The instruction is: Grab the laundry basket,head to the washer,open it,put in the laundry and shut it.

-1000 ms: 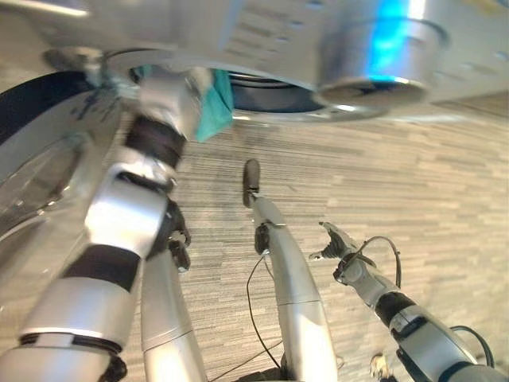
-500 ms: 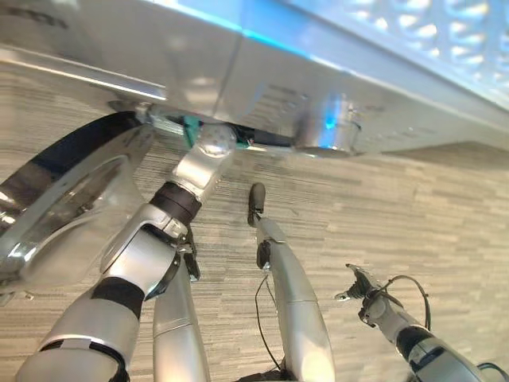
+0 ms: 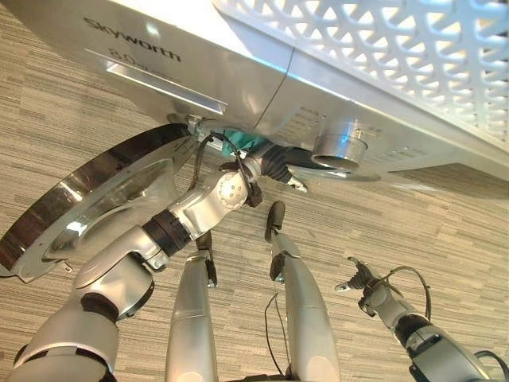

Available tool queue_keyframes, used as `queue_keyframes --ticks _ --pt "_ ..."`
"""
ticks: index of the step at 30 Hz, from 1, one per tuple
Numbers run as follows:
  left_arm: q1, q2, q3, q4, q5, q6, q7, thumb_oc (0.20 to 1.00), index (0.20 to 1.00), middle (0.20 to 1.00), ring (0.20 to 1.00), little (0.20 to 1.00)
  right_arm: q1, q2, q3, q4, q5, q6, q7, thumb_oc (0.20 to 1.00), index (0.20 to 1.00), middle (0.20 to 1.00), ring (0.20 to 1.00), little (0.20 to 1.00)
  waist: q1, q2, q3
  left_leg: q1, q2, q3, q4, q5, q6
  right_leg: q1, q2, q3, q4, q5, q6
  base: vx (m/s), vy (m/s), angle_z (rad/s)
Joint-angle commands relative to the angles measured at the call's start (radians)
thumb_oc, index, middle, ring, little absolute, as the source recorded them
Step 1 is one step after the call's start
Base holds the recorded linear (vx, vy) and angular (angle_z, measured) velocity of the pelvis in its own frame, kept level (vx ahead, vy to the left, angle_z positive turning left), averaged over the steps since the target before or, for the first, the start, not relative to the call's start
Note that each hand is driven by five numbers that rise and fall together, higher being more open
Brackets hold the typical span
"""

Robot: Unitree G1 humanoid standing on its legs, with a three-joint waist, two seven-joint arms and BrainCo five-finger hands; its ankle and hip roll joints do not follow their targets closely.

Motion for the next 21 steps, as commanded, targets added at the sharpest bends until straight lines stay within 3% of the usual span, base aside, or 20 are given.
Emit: queue_keyframes --ticks 1,6,10,12,19,20,21 --pt "0.077 -0.045 0.043 -0.145 0.031 -0.075 -0.027 1.0 1.0 1.0 1.0 1.0 0.151 -0.03 0.015 0.036 0.0 0.013 0.012 1.0 1.0 1.0 1.0 1.0 -0.016 0.03 -0.125 0.015 0.01 -0.052 -0.115 0.0 0.014 0.054 -0.024 -0.022 -0.017 -0.154 0.046 0.0 0.0 0.0" --pt "0.298 0.134 0.192 -0.372 -0.06 -0.097 -0.085 1.0 1.0 1.0 1.0 1.0 0.273 0.005 0.002 -0.008 -0.051 0.012 0.064 1.0 1.0 1.0 1.0 1.0 0.018 0.042 -0.15 0.159 0.021 -0.058 -0.192 0.024 -0.006 0.198 -0.015 -0.03 -0.063 -0.156 0.049 0.03 -0.021 -0.01" --pt "0.429 0.19 0.264 -0.435 -0.065 -0.104 -0.106 1.0 1.0 1.0 1.0 1.0 0.303 0.009 -0.001 -0.01 -0.078 0.014 0.092 1.0 1.0 1.0 1.0 1.0 0.037 0.051 -0.161 0.278 0.016 -0.054 -0.276 0.05 -0.014 0.31 -0.009 -0.035 -0.12 -0.145 0.059 0.07 -0.013 0.03" --pt "0.538 0.213 0.312 -0.461 -0.064 -0.104 -0.127 1.0 1.0 1.0 1.0 1.0 0.314 0.016 0.005 0.0 -0.09 0.014 0.108 1.0 1.0 1.0 1.0 1.0 0.045 0.051 -0.171 0.357 0.004 -0.032 -0.35 0.1 -0.014 0.381 -0.014 -0.053 -0.17 -0.111 0.057 0.04 -0.003 0.02" --pt "0.798 0.199 0.394 -0.384 0.017 -0.097 -0.158 1.0 1.0 1.0 1.0 1.0 0.333 0.03 0.03 0.021 -0.144 0.011 0.156 1.0 1.0 1.0 1.0 1.0 0.079 0.073 -0.229 0.542 0.012 -0.027 -0.467 0.126 -0.02 0.553 0.002 -0.067 -0.249 -0.112 0.066 0.11 -0.012 0.01" --pt "0.869 0.161 0.37 -0.312 0.016 -0.073 -0.195 1.0 1.0 1.0 1.0 1.0 0.206 0.084 0.034 0.107 -0.103 0.043 0.198 1.0 1.0 1.0 1.0 1.0 0.125 0.089 -0.279 0.601 0.014 -0.035 -0.483 0.123 -0.017 0.617 0.003 -0.081 -0.265 -0.127 0.064 0.15 -0.037 0.05" --pt "0.862 0.161 0.369 -0.306 0.017 -0.076 -0.193 1.0 1.0 1.0 1.0 1.0 0.194 0.09 0.035 0.119 -0.1 0.04 0.196 1.0 1.0 1.0 1.0 1.0 0.124 0.089 -0.266 0.614 0.015 -0.036 -0.488 0.123 -0.018 0.63 0.004 -0.083 -0.27 -0.126 0.064 0.2 -0.046 -0.03"
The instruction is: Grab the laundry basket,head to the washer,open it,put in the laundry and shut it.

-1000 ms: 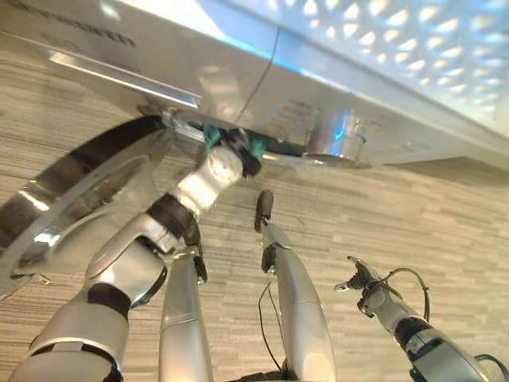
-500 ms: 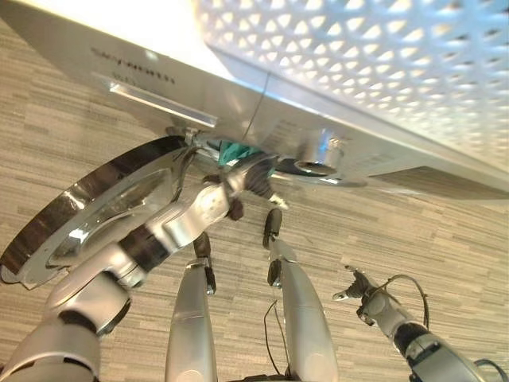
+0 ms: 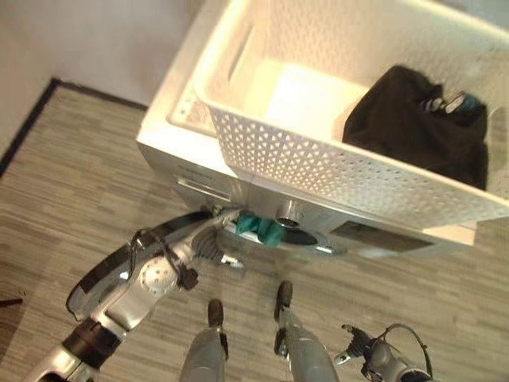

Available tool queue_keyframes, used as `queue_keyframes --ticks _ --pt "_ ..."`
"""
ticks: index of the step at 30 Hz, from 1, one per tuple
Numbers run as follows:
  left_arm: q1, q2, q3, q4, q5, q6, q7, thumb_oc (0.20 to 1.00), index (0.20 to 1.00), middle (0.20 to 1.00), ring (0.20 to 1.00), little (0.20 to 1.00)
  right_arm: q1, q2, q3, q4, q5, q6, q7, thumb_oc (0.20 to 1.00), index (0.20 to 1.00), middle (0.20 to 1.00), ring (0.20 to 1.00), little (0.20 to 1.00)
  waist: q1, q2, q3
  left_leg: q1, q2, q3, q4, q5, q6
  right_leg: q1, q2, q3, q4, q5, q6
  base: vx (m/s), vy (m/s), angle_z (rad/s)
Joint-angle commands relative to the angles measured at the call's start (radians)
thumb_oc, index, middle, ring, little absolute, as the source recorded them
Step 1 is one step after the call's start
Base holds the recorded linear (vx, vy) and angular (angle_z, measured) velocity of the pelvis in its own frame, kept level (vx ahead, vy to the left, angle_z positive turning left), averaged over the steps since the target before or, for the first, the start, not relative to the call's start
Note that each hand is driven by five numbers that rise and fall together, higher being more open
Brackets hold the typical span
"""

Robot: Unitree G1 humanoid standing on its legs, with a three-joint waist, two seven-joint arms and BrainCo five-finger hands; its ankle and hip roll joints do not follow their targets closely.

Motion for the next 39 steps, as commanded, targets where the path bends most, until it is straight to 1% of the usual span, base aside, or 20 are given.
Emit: queue_keyframes --ticks 1,3,8,10,12,14,16,17,18,20,21,23,24,25,30,31,32,34,35,39 --pt "-0.009 -0.021 -0.043 0.013 0.03 -0.026 -0.038 1.0 1.0 1.0 1.0 1.0 -0.085 0.031 0.016 0.125 0.028 0.029 0.032 1.0 1.0 1.0 1.0 1.0 0.041 0.003 -0.058 0.002 0.011 -0.035 -0.047 0.027 0.032 0.05 -0.045 -0.023 0.076 -0.156 0.061 0.06 -0.014 0.08" --pt "0.074 -0.003 0.006 0.029 0.045 -0.036 -0.041 1.0 1.0 1.0 1.0 1.0 -0.075 0.041 0.003 0.128 0.036 0.022 0.024 1.0 1.0 1.0 1.0 1.0 0.056 0.011 -0.075 0.052 0.014 -0.036 -0.067 0.028 0.031 0.098 -0.041 -0.031 0.069 -0.167 0.061 0.12 -0.026 0.16" --pt "0.18 -0.039 0.103 0.042 0.054 -0.015 -0.037 1.0 1.0 1.0 1.0 1.0 -0.046 0.034 -0.027 0.074 0.054 0.016 0.036 1.0 1.0 1.0 1.0 1.0 0.078 0.018 -0.134 0.144 0.026 -0.052 -0.133 0.058 0.015 0.189 -0.014 -0.048 0.044 -0.201 0.051 0.1 -0.074 0.13" --pt "0.182 -0.061 0.108 0.051 0.067 -0.014 -0.041 1.0 1.0 1.0 1.0 1.0 -0.047 0.031 -0.018 0.052 0.046 0.012 0.037 1.0 1.0 1.0 1.0 1.0 0.089 0.014 -0.141 0.15 0.032 -0.059 -0.155 0.093 -0.004 0.223 -0.003 -0.076 0.007 -0.205 0.049 0.01 -0.097 0.15" --pt "0.181 -0.063 0.106 0.053 0.068 -0.014 -0.04 1.0 1.0 1.0 1.0 1.0 -0.046 0.029 -0.018 0.051 0.046 0.012 0.037 1.0 1.0 1.0 1.0 1.0 0.085 0.017 -0.141 0.157 0.034 -0.064 -0.163 0.094 -0.007 0.232 0.001 -0.082 0.0 -0.206 0.049 -0.01 -0.049 0.14" --pt "0.155 -0.08 0.091 0.061 0.076 -0.014 -0.042 1.0 1.0 1.0 1.0 1.0 -0.036 0.021 -0.028 0.057 0.047 0.013 0.036 1.0 1.0 1.0 1.0 1.0 0.089 0.012 -0.15 0.142 0.043 -0.072 -0.187 0.122 -0.031 0.237 -0.003 -0.136 -0.008 -0.217 0.048 -0.08 -0.033 0.4" --pt "0.141 -0.082 0.086 0.061 0.082 -0.02 -0.035 1.0 1.0 1.0 1.0 1.0 -0.039 0.015 -0.03 0.059 0.051 0.013 0.033 1.0 1.0 1.0 1.0 1.0 0.091 0.003 -0.138 0.127 0.042 -0.087 -0.143 0.109 -0.036 0.237 -0.009 -0.135 -0.008 -0.212 0.047 -0.11 0.033 0.55" --pt "0.111 -0.085 0.085 0.064 0.094 -0.021 -0.027 1.0 1.0 1.0 1.0 1.0 -0.052 0.007 -0.037 0.059 0.06 0.014 0.024 1.0 1.0 1.0 1.0 1.0 0.088 -0.012 -0.122 0.12 0.042 -0.105 -0.042 0.053 -0.041 0.223 -0.023 -0.12 -0.008 -0.191 0.045 -0.15 0.098 0.21" --pt "0.105 -0.088 0.087 0.071 0.102 -0.026 -0.016 1.0 1.0 1.0 1.0 1.0 -0.058 0.009 -0.037 0.06 0.063 0.016 0.018 1.0 1.0 1.0 1.0 1.0 0.089 -0.018 -0.12 0.133 0.047 -0.136 0.017 0.04 -0.053 0.212 -0.028 -0.105 -0.008 -0.174 0.05 -0.21 0.177 -0.04" --pt "0.105 -0.091 0.093 0.063 0.106 -0.031 -0.007 1.0 1.0 1.0 1.0 1.0 -0.053 0.013 -0.053 0.076 0.066 0.024 0.02 1.0 1.0 1.0 1.0 1.0 0.077 0.0 -0.125 0.185 0.056 -0.205 0.021 0.018 -0.047 0.185 -0.026 -0.07 -0.008 -0.147 0.065 -0.11 0.28 -0.41" --pt "0.09 -0.093 0.083 0.066 0.116 -0.034 -0.012 1.0 1.0 1.0 1.0 1.0 -0.028 0.016 -0.092 0.091 0.09 0.026 0.017 1.0 1.0 1.0 1.0 1.0 0.049 0.018 -0.132 0.211 0.066 -0.195 0.002 -0.001 -0.048 0.174 -0.042 -0.062 -0.005 -0.134 0.081 -0.06 0.345 -0.84" --pt "0.091 -0.094 0.092 0.069 0.121 -0.034 -0.013 1.0 1.0 1.0 1.0 1.0 0.018 0.017 -0.134 0.087 0.097 0.03 0.023 1.0 1.0 1.0 1.0 1.0 0.016 0.03 -0.147 0.237 0.054 -0.154 -0.04 -0.033 -0.035 0.161 -0.067 -0.052 0.001 -0.114 0.09 -0.04 0.247 -0.47" --pt "0.093 -0.095 0.091 0.069 0.122 -0.034 -0.013 1.0 1.0 1.0 1.0 1.0 0.022 0.016 -0.135 0.085 0.096 0.031 0.023 1.0 1.0 1.0 1.0 1.0 0.02 0.03 -0.149 0.242 0.053 -0.15 -0.047 -0.032 -0.033 0.161 -0.068 -0.048 0.001 -0.114 0.092 -0.04 0.248 -0.02" --pt "0.093 -0.097 0.096 0.089 0.132 -0.038 -0.003 1.0 1.0 1.0 1.0 1.0 0.047 0.008 -0.176 0.104 0.115 0.036 0.028 1.0 1.0 1.0 1.0 1.0 0.01 0.041 -0.157 0.257 0.012 -0.168 -0.086 -0.067 -0.007 0.136 -0.098 -0.032 0.018 -0.089 0.108 -0.08 0.272 -0.06" --pt "0.1 -0.091 0.105 0.11 0.147 -0.044 0.003 1.0 1.0 1.0 1.0 1.0 0.099 -0.018 -0.294 0.041 0.176 0.031 0.007 1.0 1.0 1.0 1.0 1.0 -0.022 0.052 -0.161 0.296 -0.05 -0.142 -0.135 -0.09 0.036 0.11 -0.152 0.002 0.032 -0.046 0.145 -0.1 0.239 -0.23" --pt "0.155 -0.084 0.159 0.099 0.133 -0.041 -0.003 1.0 1.0 1.0 1.0 1.0 0.125 -0.063 -0.411 -0.054 0.222 0.025 -0.024 1.0 1.0 1.0 1.0 1.0 -0.046 0.056 -0.167 0.308 -0.081 -0.116 -0.149 -0.098 0.06 0.094 -0.177 0.026 0.027 -0.026 0.158 -0.08 0.159 -0.38" --pt "0.157 -0.084 0.16 0.097 0.133 -0.041 -0.004 1.0 1.0 1.0 1.0 1.0 0.129 -0.064 -0.412 -0.06 0.221 0.028 -0.024 1.0 1.0 1.0 1.0 1.0 -0.045 0.056 -0.167 0.309 -0.083 -0.115 -0.15 -0.097 0.061 0.094 -0.179 0.028 0.027 -0.026 0.159 -0.08 0.192 -0.48" --pt "0.192 -0.097 0.194 0.101 0.136 -0.042 0.0 1.0 1.0 1.0 1.0 1.0 0.183 -0.108 -0.549 -0.171 0.257 0.021 -0.077 1.0 1.0 1.0 1.0 1.0 -0.068 0.059 -0.169 0.319 -0.101 -0.105 -0.15 -0.107 0.073 0.095 -0.195 0.042 0.027 -0.019 0.166 -0.02 0.094 -0.42" --pt "0.192 -0.098 0.193 0.101 0.137 -0.042 -0.001 1.0 1.0 1.0 1.0 1.0 0.187 -0.109 -0.551 -0.176 0.256 0.023 -0.076 1.0 1.0 1.0 1.0 1.0 -0.067 0.059 -0.17 0.319 -0.103 -0.105 -0.149 -0.107 0.074 0.094 -0.196 0.043 0.026 -0.018 0.166 0.02 0.08 -0.24" --pt "0.21 -0.13 0.217 0.114 0.127 -0.044 0.011 1.0 1.0 1.0 1.0 1.0 0.232 -0.181 -0.736 -0.352 0.25 0.008 -0.196 1.0 1.0 1.0 1.0 1.0 -0.096 0.067 -0.18 0.336 -0.116 -0.102 -0.151 -0.118 0.087 0.102 -0.2 0.063 0.025 -0.016 0.176 0.03 0.038 -0.02"
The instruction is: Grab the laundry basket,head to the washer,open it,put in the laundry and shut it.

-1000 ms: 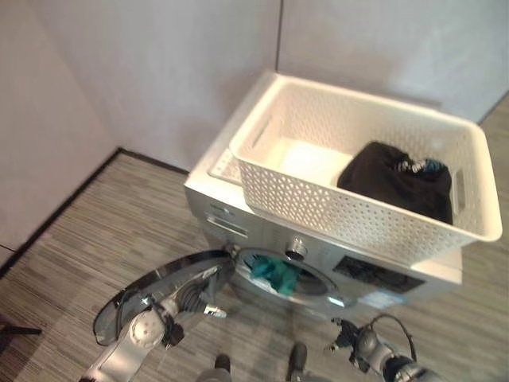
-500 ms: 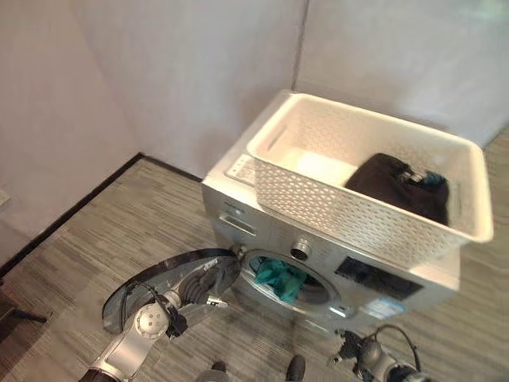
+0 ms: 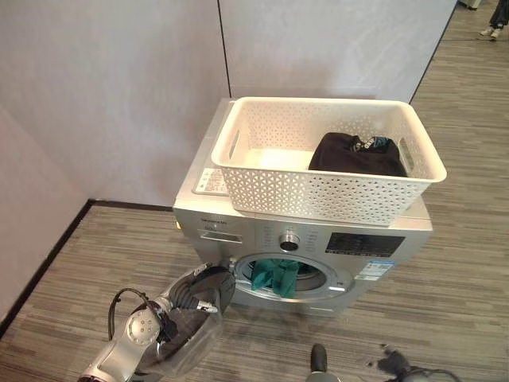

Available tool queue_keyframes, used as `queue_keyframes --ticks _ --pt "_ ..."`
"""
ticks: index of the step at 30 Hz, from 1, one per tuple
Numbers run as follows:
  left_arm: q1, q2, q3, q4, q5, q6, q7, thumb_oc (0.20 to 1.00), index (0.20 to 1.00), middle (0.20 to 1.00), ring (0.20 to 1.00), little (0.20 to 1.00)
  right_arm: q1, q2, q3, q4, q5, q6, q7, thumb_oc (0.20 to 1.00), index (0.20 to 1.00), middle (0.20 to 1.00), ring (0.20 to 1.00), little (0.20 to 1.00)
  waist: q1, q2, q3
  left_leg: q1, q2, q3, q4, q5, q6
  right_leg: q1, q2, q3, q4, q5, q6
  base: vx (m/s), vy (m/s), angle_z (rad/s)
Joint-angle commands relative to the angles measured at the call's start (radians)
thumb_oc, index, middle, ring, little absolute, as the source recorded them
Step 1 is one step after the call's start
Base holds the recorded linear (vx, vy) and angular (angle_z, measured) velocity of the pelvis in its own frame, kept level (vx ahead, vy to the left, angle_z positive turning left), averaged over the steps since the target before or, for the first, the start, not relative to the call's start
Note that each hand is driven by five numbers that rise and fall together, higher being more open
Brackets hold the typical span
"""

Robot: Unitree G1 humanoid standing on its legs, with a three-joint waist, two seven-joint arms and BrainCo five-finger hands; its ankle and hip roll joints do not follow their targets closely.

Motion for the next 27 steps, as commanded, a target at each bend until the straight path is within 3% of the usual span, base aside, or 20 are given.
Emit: queue_keyframes --ticks 1,3,10,14,17,18,20,21,23,25,27 --pt "-0.047 -0.018 0.051 -0.026 -0.014 -0.04 0.043 1.0 1.0 1.0 1.0 1.0 -0.048 -0.118 -0.087 -0.065 0.006 -0.04 -0.141 1.0 1.0 1.0 1.0 1.0 -0.007 -0.017 -0.015 -0.005 -0.005 -0.046 0.056 -0.138 0.045 -0.05 -0.06 0.008 0.038 -0.044 0.064 0.05 0.011 -0.02" --pt "-0.05 -0.026 0.046 -0.021 -0.016 -0.041 0.05 1.0 1.0 1.0 1.0 1.0 -0.041 -0.122 -0.111 -0.103 -0.002 -0.037 -0.162 1.0 1.0 1.0 1.0 1.0 -0.009 -0.014 -0.012 0.004 -0.005 -0.046 0.054 -0.14 0.047 -0.046 -0.059 0.013 0.039 -0.042 0.065 0.04 -0.003 -0.03" --pt "-0.072 -0.042 0.025 -0.003 -0.022 -0.036 0.07 1.0 1.0 1.0 1.0 1.0 -0.055 -0.242 -0.381 -0.523 -0.21 -0.029 -0.413 1.0 1.0 1.0 1.0 1.0 -0.022 -0.011 -0.036 0.033 0.02 -0.061 0.027 -0.127 0.042 -0.035 -0.029 0.041 0.041 -0.059 0.058 0.05 -0.041 -0.02" --pt "-0.097 -0.056 -0.018 0.009 -0.023 -0.033 0.07 1.0 1.0 1.0 1.0 1.0 -0.147 -0.268 -0.417 -0.77 -0.307 -0.035 -0.433 1.0 1.0 1.0 1.0 1.0 -0.006 -0.016 -0.053 0.036 0.046 -0.081 0.01 -0.113 0.032 -0.029 -0.012 0.041 0.046 -0.073 0.05 0.04 -0.069 0.01" --pt "-0.099 -0.053 -0.041 0.005 -0.03 -0.039 0.058 1.0 1.0 1.0 1.0 1.0 -0.264 -0.341 -0.365 -0.863 -0.276 -0.081 -0.395 1.0 1.0 1.0 1.0 1.0 0.013 -0.029 -0.062 0.039 0.061 -0.087 0.007 -0.111 0.024 -0.02 -0.003 0.035 0.043 -0.078 0.045 0.03 -0.081 0.02" --pt "-0.1 -0.037 -0.07 0.007 -0.03 -0.043 0.05 1.0 1.0 1.0 1.0 1.0 -0.357 -0.426 -0.323 -0.864 -0.208 -0.115 -0.393 1.0 1.0 1.0 1.0 1.0 0.036 -0.046 -0.067 0.038 0.071 -0.091 0.007 -0.108 0.017 -0.014 0.004 0.026 0.041 -0.081 0.044 0.02 -0.087 0.06" --pt "-0.1 -0.031 -0.08 0.008 -0.032 -0.045 0.047 1.0 1.0 1.0 1.0 1.0 -0.417 -0.477 -0.288 -0.847 -0.177 -0.127 -0.384 1.0 1.0 1.0 1.0 1.0 0.048 -0.053 -0.066 0.037 0.076 -0.093 0.007 -0.106 0.014 -0.011 0.006 0.022 0.04 -0.083 0.041 0.01 -0.072 0.15" --pt "-0.102 -0.027 -0.087 0.008 -0.036 -0.047 0.041 1.0 1.0 1.0 1.0 1.0 -0.498 -0.551 -0.238 -0.815 -0.15 -0.129 -0.367 1.0 1.0 1.0 1.0 1.0 0.058 -0.058 -0.064 0.036 0.08 -0.097 0.007 -0.104 0.009 -0.007 0.009 0.017 0.038 -0.087 0.038 0.01 -0.091 0.24" --pt "-0.104 -0.017 -0.112 0.016 -0.047 -0.052 0.03 1.0 1.0 1.0 1.0 1.0 -0.686 -0.692 -0.095 -0.746 -0.128 -0.128 -0.334 1.0 1.0 1.0 1.0 1.0 0.088 -0.08 -0.065 0.034 0.09 -0.102 0.007 -0.1 -0.002 0.005 0.011 0.003 0.035 -0.094 0.034 0.02 -0.082 0.16" --pt "-0.111 -0.007 -0.122 0.032 -0.061 -0.054 0.024 1.0 1.0 1.0 1.0 1.0 -0.861 -0.774 0.085 -0.658 -0.102 -0.125 -0.272 1.0 1.0 1.0 1.0 1.0 0.107 -0.097 -0.064 0.033 0.097 -0.102 0.007 -0.092 -0.009 0.01 0.015 -0.005 0.031 -0.095 0.029 0.01 -0.058 0.26" --pt "-0.122 -0.002 -0.132 0.045 -0.085 -0.052 0.02 1.0 1.0 1.0 1.0 1.0 -1.025 -0.799 0.265 -0.559 -0.042 -0.124 -0.214 1.0 1.0 1.0 1.0 1.0 0.117 -0.107 -0.062 0.031 0.108 -0.101 0.007 -0.087 -0.016 0.016 0.02 -0.015 0.031 -0.1 0.024 0.01 -0.057 0.17"
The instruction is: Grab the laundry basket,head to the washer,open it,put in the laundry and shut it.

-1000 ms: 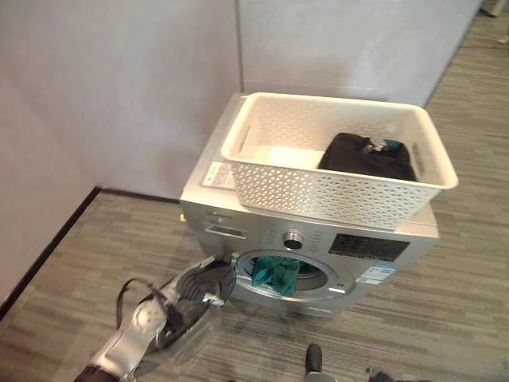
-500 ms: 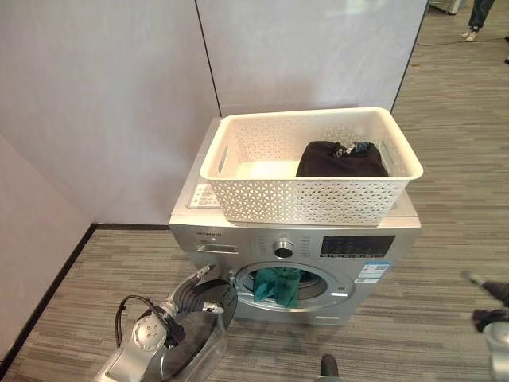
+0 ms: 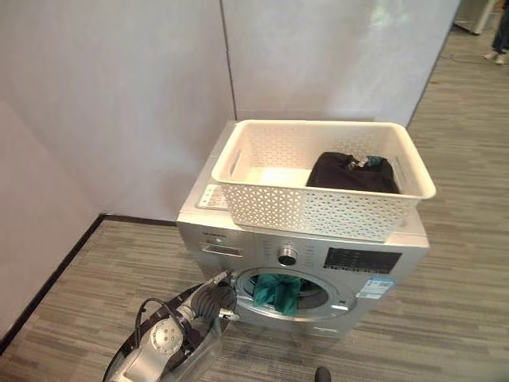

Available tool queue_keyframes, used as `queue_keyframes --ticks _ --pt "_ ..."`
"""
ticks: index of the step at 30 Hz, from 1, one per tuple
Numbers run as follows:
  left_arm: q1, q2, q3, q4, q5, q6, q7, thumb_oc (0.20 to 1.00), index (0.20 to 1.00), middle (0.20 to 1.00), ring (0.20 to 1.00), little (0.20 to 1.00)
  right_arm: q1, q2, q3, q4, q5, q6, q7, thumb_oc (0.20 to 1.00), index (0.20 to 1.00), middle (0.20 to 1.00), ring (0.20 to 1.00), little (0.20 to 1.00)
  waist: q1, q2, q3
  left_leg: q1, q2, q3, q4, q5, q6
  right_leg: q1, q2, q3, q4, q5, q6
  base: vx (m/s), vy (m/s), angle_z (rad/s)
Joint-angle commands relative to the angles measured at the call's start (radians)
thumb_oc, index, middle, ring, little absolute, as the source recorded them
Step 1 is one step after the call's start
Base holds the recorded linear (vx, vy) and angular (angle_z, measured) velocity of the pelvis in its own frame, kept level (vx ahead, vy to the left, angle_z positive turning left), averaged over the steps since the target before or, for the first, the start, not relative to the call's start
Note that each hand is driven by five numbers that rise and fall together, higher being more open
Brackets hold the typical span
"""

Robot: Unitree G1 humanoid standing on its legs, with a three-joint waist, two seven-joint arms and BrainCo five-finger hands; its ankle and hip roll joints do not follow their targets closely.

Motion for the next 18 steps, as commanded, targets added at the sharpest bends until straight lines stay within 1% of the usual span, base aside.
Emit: queue_keyframes --ticks 1,2,4,7,10,12,15,16,17,18 --pt "-0.077 0.092 -0.017 0.009 -0.096 -0.037 -0.011 1.0 1.0 1.0 1.0 1.0 -0.232 0.031 0.227 0.152 0.168 -0.025 0.146 1.0 1.0 1.0 1.0 1.0 0.029 -0.096 -0.012 0.015 0.029 -0.042 0.008 -0.079 0.019 -0.036 -0.048 0.046 0.034 -0.066 0.04 0.0 -0.048 0.12" --pt "-0.077 0.087 -0.013 0.01 -0.098 -0.037 -0.01 1.0 1.0 1.0 1.0 1.0 -0.263 0.031 0.256 0.165 0.174 -0.027 0.148 1.0 1.0 1.0 1.0 1.0 0.025 -0.09 -0.011 0.015 0.029 -0.043 0.008 -0.079 0.018 -0.036 -0.048 0.046 0.034 -0.066 0.04 0.01 -0.04 0.09" --pt "-0.084 0.079 -0.019 0.021 -0.119 -0.025 -0.019 1.0 1.0 1.0 1.0 1.0 -0.364 0.054 0.376 0.224 0.263 -0.022 0.215 1.0 1.0 1.0 1.0 1.0 0.019 -0.089 -0.006 0.009 0.038 -0.046 0.007 -0.072 0.013 -0.037 -0.041 0.043 0.038 -0.071 0.034 0.0 -0.025 0.12" --pt "-0.094 0.065 -0.032 0.032 -0.122 -0.014 -0.032 1.0 1.0 1.0 1.0 1.0 -0.397 0.075 0.466 0.26 0.386 -0.022 0.305 1.0 1.0 1.0 1.0 1.0 0.011 -0.088 0.002 -0.003 0.05 -0.049 0.006 -0.064 0.005 -0.039 -0.033 0.034 0.045 -0.083 0.027 0.0 -0.029 0.07" --pt "-0.098 0.059 -0.041 0.038 -0.124 -0.008 -0.042 1.0 1.0 1.0 1.0 1.0 -0.396 0.063 0.497 0.262 0.448 -0.021 0.357 1.0 1.0 1.0 1.0 1.0 0.006 -0.09 0.007 -0.013 0.063 -0.055 0.006 -0.058 -0.004 -0.043 -0.028 0.022 0.054 -0.094 0.022 0.0 -0.029 0.13" --pt "-0.101 0.059 -0.039 0.04 -0.131 -0.005 -0.045 1.0 1.0 1.0 1.0 1.0 -0.39 0.035 0.512 0.24 0.469 -0.02 0.386 1.0 1.0 1.0 1.0 1.0 0.002 -0.091 0.011 -0.02 0.068 -0.056 0.006 -0.054 -0.009 -0.047 -0.025 0.018 0.063 -0.102 0.018 0.0 -0.023 0.07" --pt "-0.102 0.056 -0.033 0.046 -0.131 -0.002 -0.049 1.0 1.0 1.0 1.0 1.0 -0.351 -0.024 0.512 0.195 0.514 -0.021 0.438 1.0 1.0 1.0 1.0 1.0 -0.004 -0.092 0.015 -0.026 0.078 -0.061 0.006 -0.05 -0.015 -0.049 -0.021 0.01 0.072 -0.11 0.015 0.01 -0.006 0.01" --pt "-0.095 0.054 -0.025 0.044 -0.133 0.0 -0.06 1.0 1.0 1.0 1.0 1.0 -0.312 -0.077 0.508 0.164 0.536 -0.021 0.477 1.0 1.0 1.0 1.0 1.0 -0.009 -0.093 0.014 -0.03 0.083 -0.062 0.006 -0.048 -0.018 -0.046 -0.018 0.004 0.075 -0.116 0.013 0.02 -0.011 0.05" --pt "-0.095 0.054 -0.027 0.043 -0.133 0.0 -0.06 1.0 1.0 1.0 1.0 1.0 -0.306 -0.079 0.502 0.161 0.537 -0.02 0.478 1.0 1.0 1.0 1.0 1.0 -0.008 -0.093 0.014 -0.03 0.083 -0.063 0.006 -0.048 -0.019 -0.047 -0.018 0.003 0.075 -0.117 0.012 0.03 -0.011 0.09" --pt "-0.09 0.054 -0.021 0.042 -0.133 0.0 -0.064 1.0 1.0 1.0 1.0 1.0 -0.292 -0.106 0.499 0.145 0.543 -0.022 0.496 1.0 1.0 1.0 1.0 1.0 -0.01 -0.095 0.014 -0.032 0.086 -0.063 0.006 -0.047 -0.02 -0.046 -0.017 0.002 0.076 -0.117 0.013 0.02 -0.009 0.09"
